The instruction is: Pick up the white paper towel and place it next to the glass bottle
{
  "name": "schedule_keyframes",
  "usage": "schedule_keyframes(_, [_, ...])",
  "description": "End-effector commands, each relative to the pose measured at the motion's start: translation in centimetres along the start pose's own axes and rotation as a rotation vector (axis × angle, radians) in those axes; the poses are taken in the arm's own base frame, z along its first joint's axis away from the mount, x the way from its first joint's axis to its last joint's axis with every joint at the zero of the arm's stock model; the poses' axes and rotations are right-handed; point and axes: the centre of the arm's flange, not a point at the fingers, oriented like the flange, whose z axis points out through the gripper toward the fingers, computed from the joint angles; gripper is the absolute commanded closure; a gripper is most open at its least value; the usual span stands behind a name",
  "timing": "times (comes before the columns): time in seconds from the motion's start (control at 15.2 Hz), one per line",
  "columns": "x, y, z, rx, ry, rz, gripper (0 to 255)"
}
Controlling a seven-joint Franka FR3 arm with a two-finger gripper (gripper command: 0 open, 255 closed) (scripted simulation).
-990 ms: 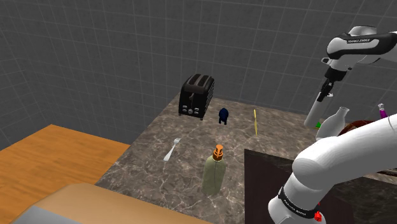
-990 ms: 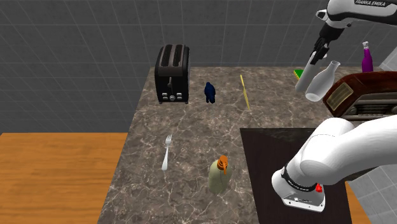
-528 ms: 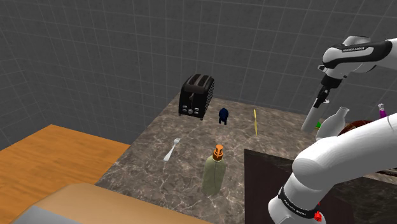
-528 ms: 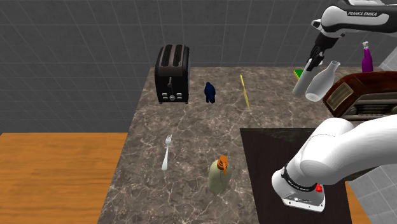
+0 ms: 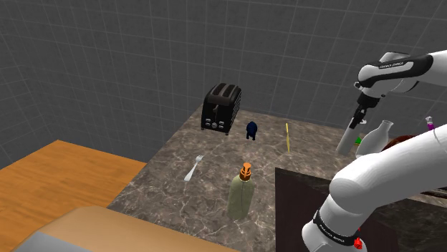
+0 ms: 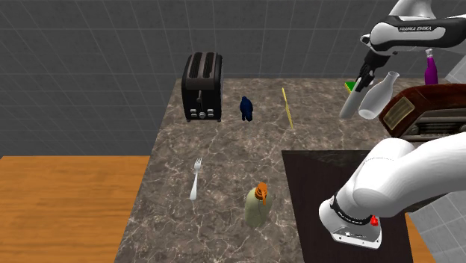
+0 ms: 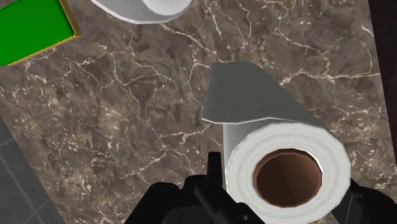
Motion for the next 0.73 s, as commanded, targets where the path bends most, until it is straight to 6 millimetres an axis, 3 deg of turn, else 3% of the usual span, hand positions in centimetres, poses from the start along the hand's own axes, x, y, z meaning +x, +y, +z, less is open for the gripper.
schedule_keyframes(0.0, [0.0,0.0,1.1,0.000,0.000,0.000,255])
schedule_keyframes(0.33, [-0.2,-0.2,3.9,0.000,0.000,0.000,255])
schedule_keyframes(0.66, [-0.2,-0.2,3.9,0.000,0.000,0.000,255])
